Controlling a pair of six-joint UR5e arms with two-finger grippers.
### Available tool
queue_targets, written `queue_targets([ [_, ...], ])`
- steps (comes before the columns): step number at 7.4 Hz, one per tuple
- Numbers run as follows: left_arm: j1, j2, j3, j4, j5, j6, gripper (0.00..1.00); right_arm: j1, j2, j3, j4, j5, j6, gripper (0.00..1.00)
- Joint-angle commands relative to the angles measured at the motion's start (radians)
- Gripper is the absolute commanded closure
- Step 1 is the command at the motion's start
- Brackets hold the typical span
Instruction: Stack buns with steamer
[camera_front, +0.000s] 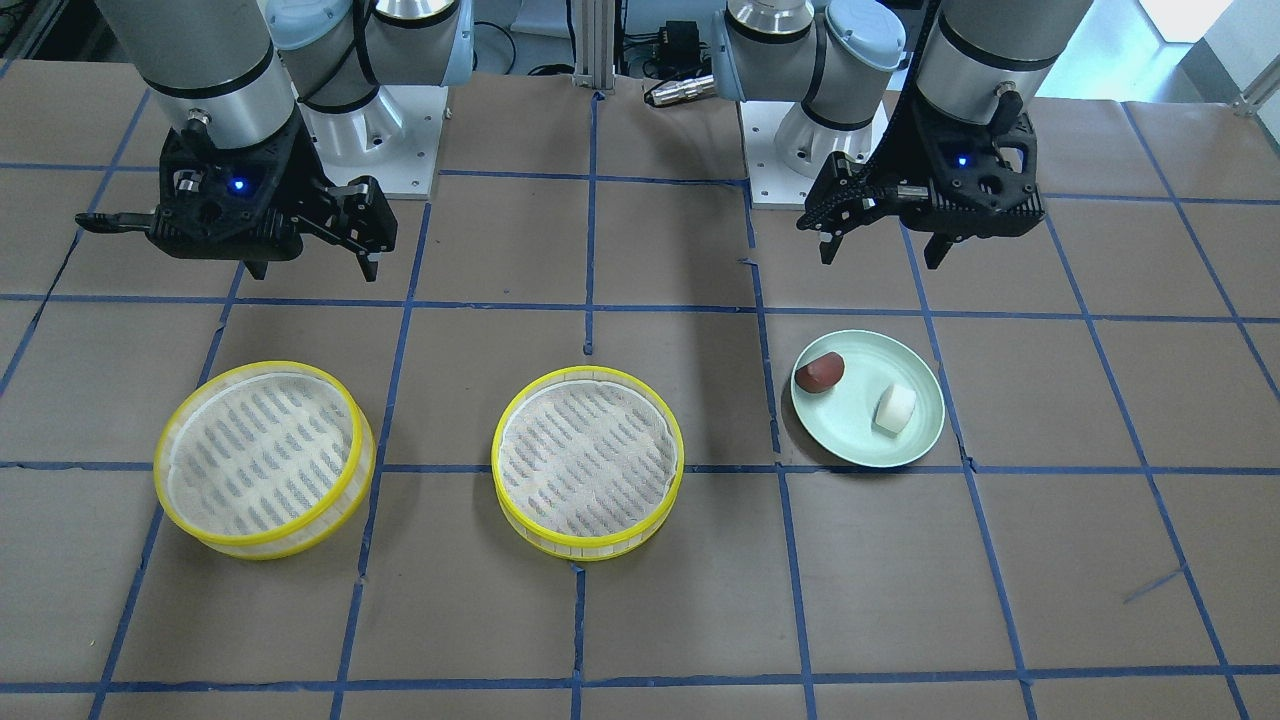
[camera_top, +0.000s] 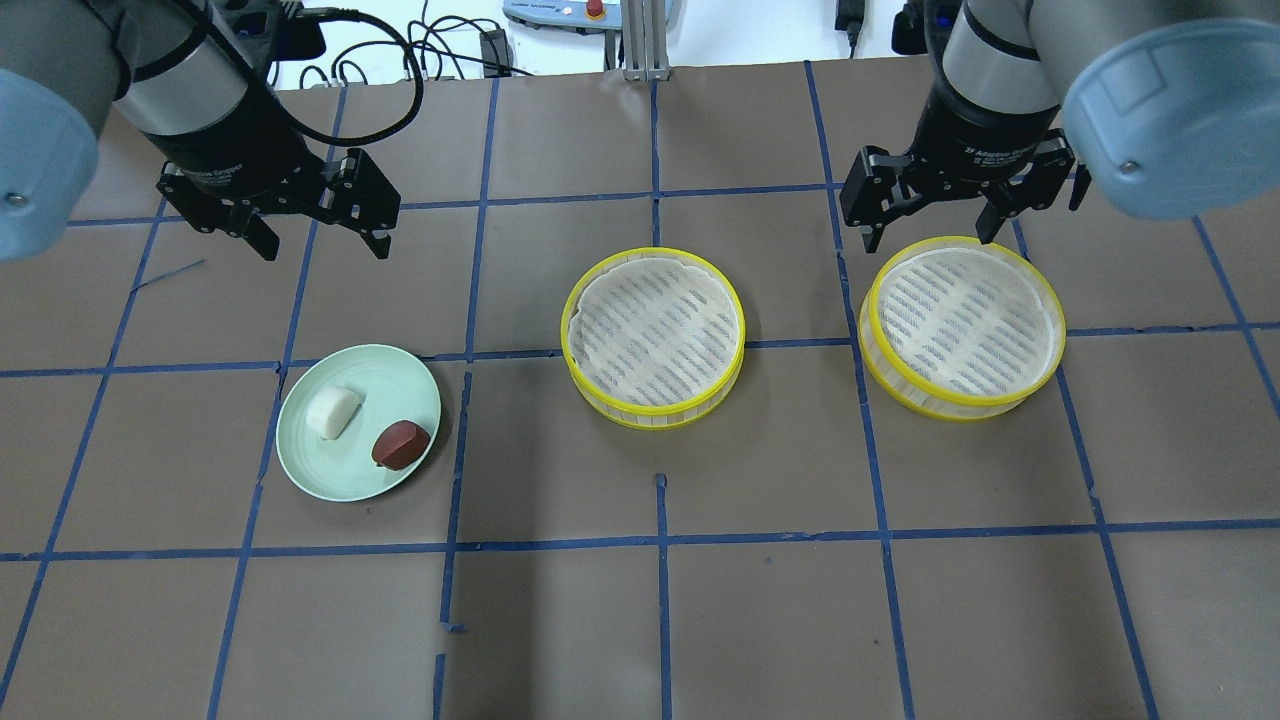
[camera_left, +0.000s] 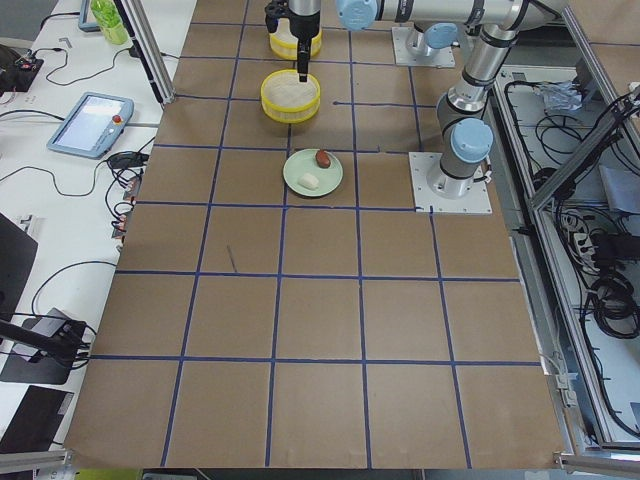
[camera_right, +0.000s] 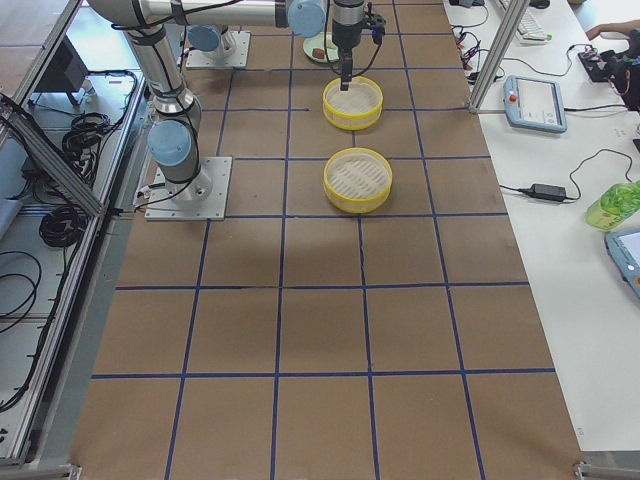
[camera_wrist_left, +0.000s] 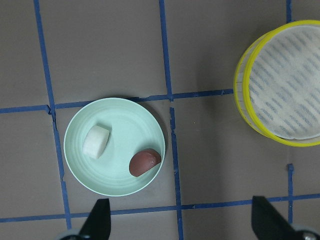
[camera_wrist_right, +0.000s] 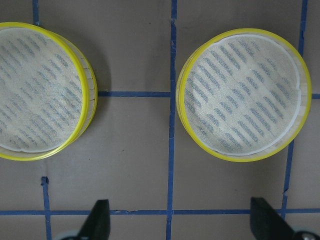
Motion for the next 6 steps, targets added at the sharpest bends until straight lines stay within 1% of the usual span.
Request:
queue_targets([
  [1,0.002,0.000,0.000,0.000,0.000,-0.008,0.00,0.000,0.000,0.000,0.000,0.000,0.000,0.00],
  [2,0.004,0.000,0.000,0.000,0.000,-0.006,0.00,-0.008,0.006,0.000,-0.005,-0.001,-0.009,0.00],
  [3,0.007,0.000,0.000,-0.002,0.000,0.000,0.00,-0.059,0.009,0.005,0.000,-0.001,-0.020,0.00],
  [4,0.007,0.000,0.000,-0.008,0.001,0.003,0.00,-0.136,0.011,0.021,-0.009,-0.004,-0.046,0.00],
  [5,0.011,0.000,-0.003,-0.006,-0.002,0.016,0.00,-0.210,0.046,0.046,-0.030,-0.011,-0.122,0.00],
  [6,0.024,-0.004,-0.014,-0.003,-0.002,0.062,0.00,-0.259,0.104,0.057,-0.151,-0.006,-0.193,0.00],
])
